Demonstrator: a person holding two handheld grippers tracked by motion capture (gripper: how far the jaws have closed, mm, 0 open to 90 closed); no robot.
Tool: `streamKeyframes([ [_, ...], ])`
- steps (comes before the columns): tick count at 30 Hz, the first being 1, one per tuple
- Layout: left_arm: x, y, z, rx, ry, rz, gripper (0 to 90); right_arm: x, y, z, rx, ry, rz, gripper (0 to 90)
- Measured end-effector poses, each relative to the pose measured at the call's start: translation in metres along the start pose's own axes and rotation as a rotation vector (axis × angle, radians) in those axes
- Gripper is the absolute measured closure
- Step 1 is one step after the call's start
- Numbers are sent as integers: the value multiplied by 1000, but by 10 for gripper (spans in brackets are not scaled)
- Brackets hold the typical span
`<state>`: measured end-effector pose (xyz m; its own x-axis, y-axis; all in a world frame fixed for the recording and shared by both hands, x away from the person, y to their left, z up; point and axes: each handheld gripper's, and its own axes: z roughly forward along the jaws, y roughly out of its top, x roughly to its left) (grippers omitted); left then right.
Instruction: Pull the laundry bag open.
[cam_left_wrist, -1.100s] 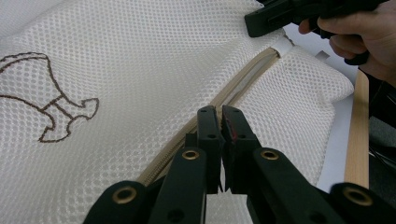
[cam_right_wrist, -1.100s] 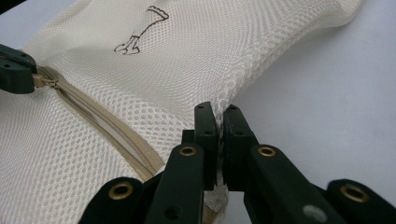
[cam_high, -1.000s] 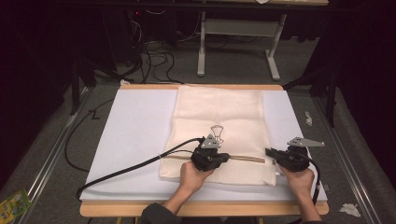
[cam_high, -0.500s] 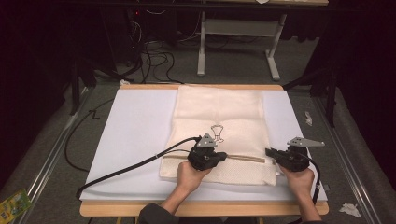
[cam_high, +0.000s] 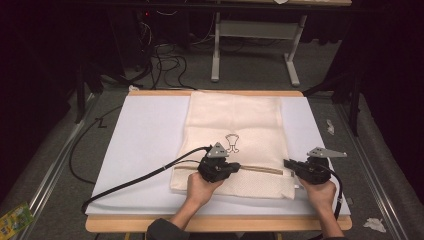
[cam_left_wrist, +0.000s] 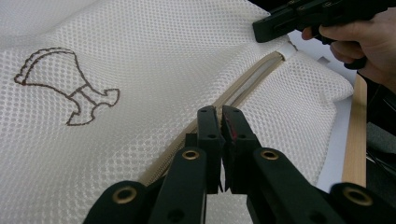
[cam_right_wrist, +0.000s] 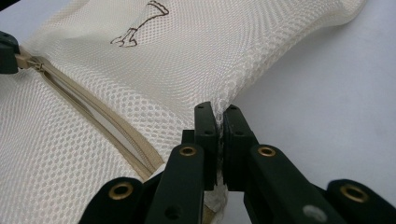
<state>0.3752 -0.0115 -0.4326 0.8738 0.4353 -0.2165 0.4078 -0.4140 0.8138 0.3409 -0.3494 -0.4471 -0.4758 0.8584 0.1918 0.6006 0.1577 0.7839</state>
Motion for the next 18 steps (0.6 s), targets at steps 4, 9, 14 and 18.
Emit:
streamKeyframes([
  [4,0,0,-2,-1,-1,4,869,0,0,0,-1,2,0,875],
  [9,1,-2,-5,-4,4,2,869,1,1,0,0,-5,-6,876],
  [14,3,-5,-7,-6,1,-12,870,1,1,0,2,-7,-9,876],
  [18,3,-5,-9,-10,-1,-7,870,1,1,0,3,-4,-7,876],
])
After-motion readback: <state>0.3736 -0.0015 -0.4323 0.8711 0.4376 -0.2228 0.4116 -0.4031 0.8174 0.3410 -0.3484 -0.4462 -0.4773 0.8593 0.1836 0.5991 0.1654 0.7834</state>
